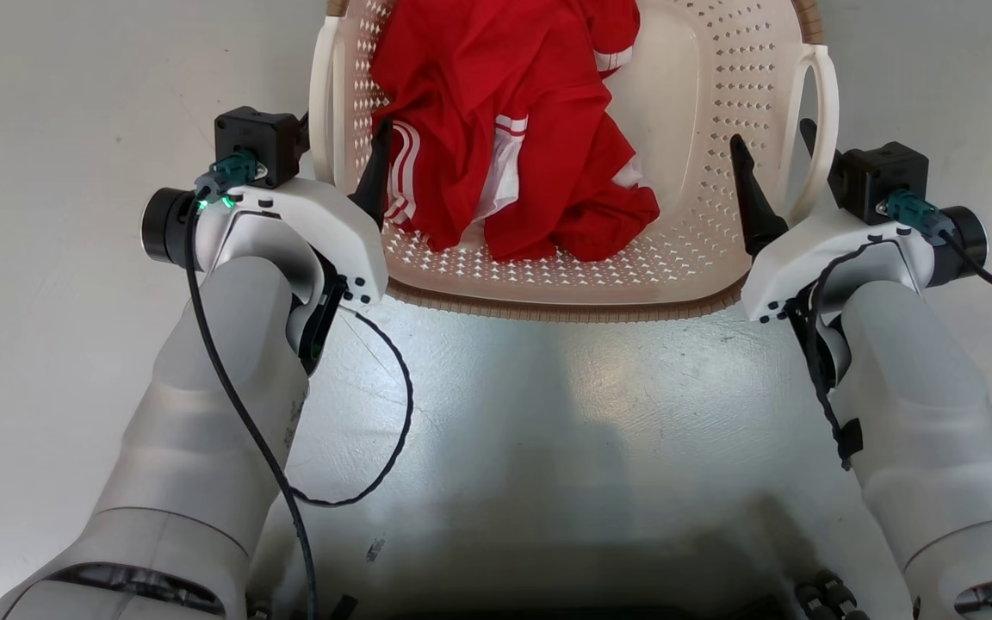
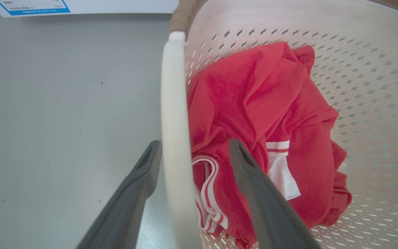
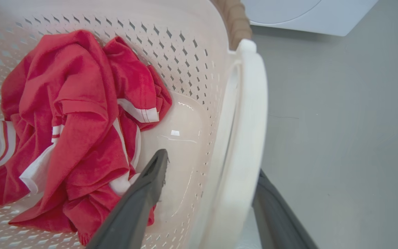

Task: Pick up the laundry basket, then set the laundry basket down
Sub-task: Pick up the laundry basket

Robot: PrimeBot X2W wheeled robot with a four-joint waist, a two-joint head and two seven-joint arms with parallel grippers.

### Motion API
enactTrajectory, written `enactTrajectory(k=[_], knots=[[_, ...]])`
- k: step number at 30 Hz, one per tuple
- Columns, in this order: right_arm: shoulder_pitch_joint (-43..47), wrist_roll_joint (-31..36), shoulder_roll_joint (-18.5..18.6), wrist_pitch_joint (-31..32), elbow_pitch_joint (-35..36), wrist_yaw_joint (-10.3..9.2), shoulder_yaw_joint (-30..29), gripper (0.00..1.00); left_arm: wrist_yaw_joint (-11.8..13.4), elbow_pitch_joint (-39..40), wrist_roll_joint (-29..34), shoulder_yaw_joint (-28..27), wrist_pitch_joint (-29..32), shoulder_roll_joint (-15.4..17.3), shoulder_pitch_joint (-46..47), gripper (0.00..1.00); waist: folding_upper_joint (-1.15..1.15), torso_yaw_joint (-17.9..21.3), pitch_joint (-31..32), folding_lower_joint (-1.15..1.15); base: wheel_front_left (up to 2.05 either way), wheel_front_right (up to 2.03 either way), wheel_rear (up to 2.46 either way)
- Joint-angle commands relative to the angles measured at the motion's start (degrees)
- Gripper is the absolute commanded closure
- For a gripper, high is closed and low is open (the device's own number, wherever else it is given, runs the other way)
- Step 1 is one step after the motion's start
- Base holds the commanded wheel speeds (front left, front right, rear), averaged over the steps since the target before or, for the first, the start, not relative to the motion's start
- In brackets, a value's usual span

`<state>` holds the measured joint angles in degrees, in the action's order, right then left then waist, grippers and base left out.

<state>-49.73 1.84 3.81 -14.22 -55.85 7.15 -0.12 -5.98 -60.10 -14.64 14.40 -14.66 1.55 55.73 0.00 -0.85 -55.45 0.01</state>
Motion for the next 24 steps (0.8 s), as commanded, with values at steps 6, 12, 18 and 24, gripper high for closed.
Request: enactTrajectory(k=[6, 12, 18, 24], knots=[[1.26, -1.10, -0.93, -0.78, 0.32, 0.34, 1.64, 0.00, 0.48, -0.24, 0.61, -0.80, -0.34, 1.32, -0.33, 0.00, 0.00, 0.06, -0.29, 0.00, 0.00, 0.00, 0.00], [1.10, -1.62, -0.93, -0.78, 0.39, 0.34, 2.05, 1.00, 0.39, -0.96, 2.06, 0.05, -0.34, 1.32, 0.29, 1.00, 0.00, 0.04, -0.58, 0.00, 0.00, 0.00, 0.00], [1.37, -1.84, -0.93, -0.78, -0.81, 0.34, 2.47, 1.00, 0.48, -0.42, 1.92, 0.53, -0.34, 1.32, 0.02, 1.00, 0.00, -0.20, -0.28, 0.00, 0.00, 0.00, 0.00], [1.68, -2.40, -0.93, -0.78, -2.08, 0.34, 3.60, 1.00, 0.59, -0.67, 0.60, 1.07, -0.34, 1.32, -0.84, 1.00, 0.00, -0.43, 0.95, 0.00, 0.00, 0.00, 0.00]])
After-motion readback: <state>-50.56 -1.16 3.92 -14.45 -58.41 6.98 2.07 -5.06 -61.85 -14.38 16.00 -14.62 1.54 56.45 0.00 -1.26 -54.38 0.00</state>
